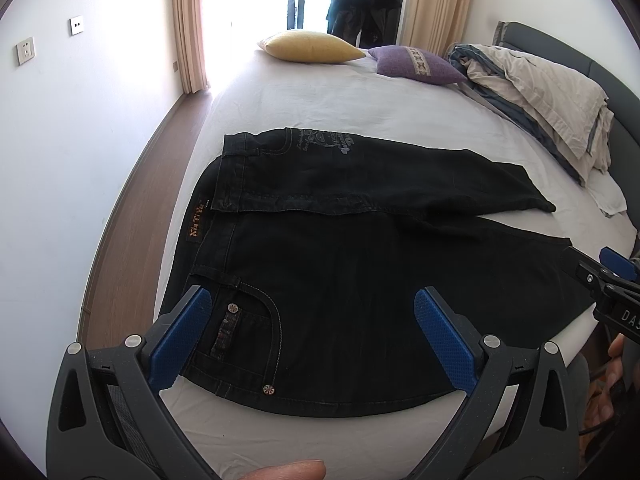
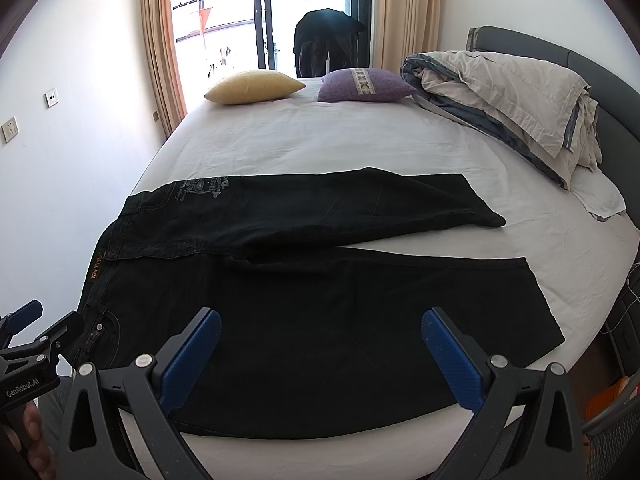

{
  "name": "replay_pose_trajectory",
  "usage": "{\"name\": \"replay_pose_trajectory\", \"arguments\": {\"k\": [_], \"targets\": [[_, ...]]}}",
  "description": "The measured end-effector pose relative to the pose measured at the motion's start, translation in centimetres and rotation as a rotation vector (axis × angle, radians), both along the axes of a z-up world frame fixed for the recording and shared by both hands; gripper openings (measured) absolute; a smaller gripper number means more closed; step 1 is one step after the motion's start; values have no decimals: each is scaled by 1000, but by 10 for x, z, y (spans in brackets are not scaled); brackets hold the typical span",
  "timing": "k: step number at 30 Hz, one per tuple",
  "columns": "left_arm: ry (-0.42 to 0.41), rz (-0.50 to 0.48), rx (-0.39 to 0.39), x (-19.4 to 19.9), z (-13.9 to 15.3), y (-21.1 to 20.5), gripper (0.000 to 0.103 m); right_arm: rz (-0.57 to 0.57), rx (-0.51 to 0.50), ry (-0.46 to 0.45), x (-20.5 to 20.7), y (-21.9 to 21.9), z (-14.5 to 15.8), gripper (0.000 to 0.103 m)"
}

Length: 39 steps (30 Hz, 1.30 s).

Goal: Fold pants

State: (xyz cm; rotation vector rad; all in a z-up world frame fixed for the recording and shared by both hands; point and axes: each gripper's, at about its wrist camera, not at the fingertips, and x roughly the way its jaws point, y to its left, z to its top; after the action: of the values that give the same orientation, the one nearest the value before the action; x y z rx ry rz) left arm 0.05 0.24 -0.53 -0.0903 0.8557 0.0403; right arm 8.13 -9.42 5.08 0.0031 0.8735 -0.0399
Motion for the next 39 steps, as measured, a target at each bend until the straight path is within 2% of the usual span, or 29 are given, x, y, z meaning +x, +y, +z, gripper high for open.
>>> {"name": "replay_pose_trajectory", "arguments": {"k": [27,39], "targets": [[4,1,1,0,-3,0,103,5,5,14,-3,6,-10,103],[30,-7,12,4,-21,0,103,15,22,38,5,4,-15,103]]}}
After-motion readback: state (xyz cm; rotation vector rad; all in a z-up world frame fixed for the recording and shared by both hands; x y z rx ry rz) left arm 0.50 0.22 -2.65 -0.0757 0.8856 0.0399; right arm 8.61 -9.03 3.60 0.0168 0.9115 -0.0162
